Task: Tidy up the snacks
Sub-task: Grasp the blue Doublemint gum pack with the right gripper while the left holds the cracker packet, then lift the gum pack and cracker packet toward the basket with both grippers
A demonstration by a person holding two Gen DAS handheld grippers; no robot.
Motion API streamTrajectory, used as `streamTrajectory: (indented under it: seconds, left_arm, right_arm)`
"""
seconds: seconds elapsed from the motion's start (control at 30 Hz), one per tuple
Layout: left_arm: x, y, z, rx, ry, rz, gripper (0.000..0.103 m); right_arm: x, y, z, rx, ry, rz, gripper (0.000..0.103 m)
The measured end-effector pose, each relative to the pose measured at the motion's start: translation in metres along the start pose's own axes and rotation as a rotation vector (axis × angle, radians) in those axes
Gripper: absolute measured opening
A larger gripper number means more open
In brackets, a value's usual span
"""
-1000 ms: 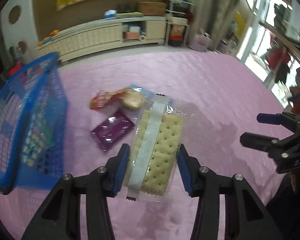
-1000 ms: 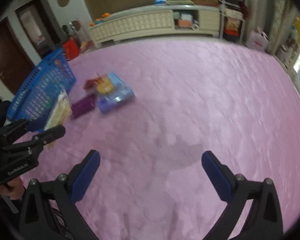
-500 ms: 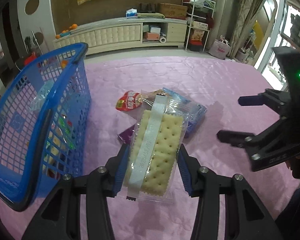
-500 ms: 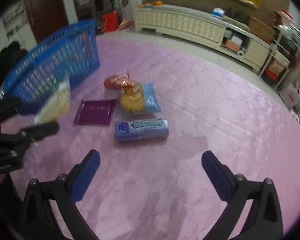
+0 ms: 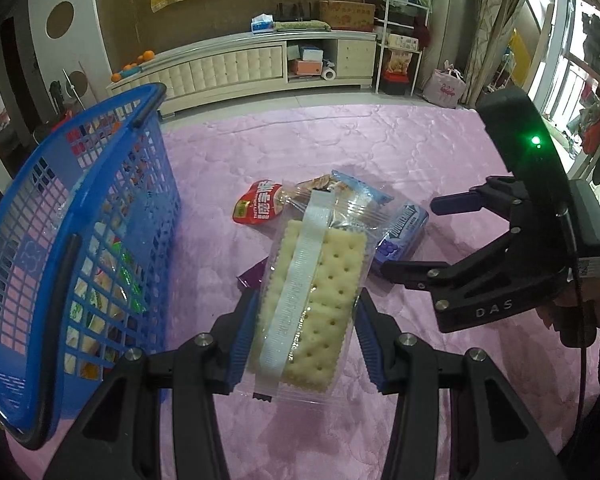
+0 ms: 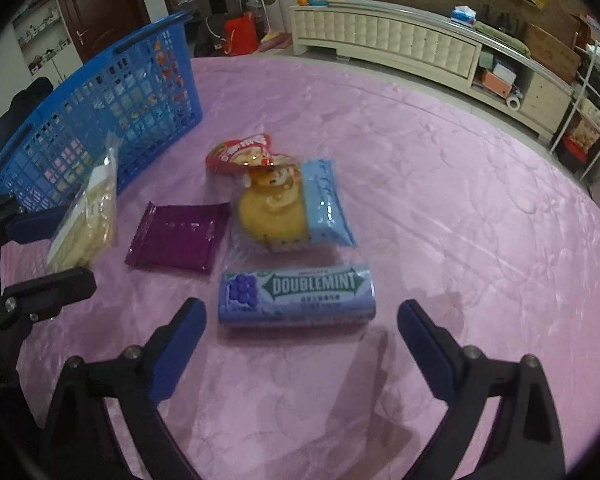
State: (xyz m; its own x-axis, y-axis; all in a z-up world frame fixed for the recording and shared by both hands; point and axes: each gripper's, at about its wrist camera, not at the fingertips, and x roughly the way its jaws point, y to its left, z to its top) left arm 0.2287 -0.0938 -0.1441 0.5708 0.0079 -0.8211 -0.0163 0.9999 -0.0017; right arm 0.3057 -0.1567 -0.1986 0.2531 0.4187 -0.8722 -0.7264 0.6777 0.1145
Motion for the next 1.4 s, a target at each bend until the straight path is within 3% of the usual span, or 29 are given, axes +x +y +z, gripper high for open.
streamTrajectory:
  seconds: [0.13,0.33,0.6,0.83,1.07,1.4]
  left_arm:
    - [0.003,-0.002,0.000,0.010,0.008,0.002,0.045]
    - [0.004,-0.001,0.001,0.010,0.013,0.004,0.045]
    - [-0.007,0.002,0.006,-0.007,-0.004,-0.017,0.045]
    - [-0.045,0.004,0.009,-0.028,-0.065,-0.037,0.045]
    - [-0.106,0.011,0.011,-0.035,-0.177,-0.043,0.045]
    - [-0.176,0.057,0.020,-0.031,-0.300,-0.012,0.045]
  right_arm:
    - [0.008,0.000,0.002,-0.008,0.021,0.004,0.086]
    - [0.010,0.004,0.000,-0.031,0.013,-0.034,0.084]
    - [-0.006,0.007,-0.007,0.002,-0.009,-0.003,0.083]
    - [-0.067,0.030,-0.004,-0.012,-0.081,-0.049,0.083]
    - [-0.129,0.066,0.002,-0.047,-0.154,-0.096,0.083]
    - [-0.186,0.124,0.036,-0.095,-0.268,-0.099,0.083]
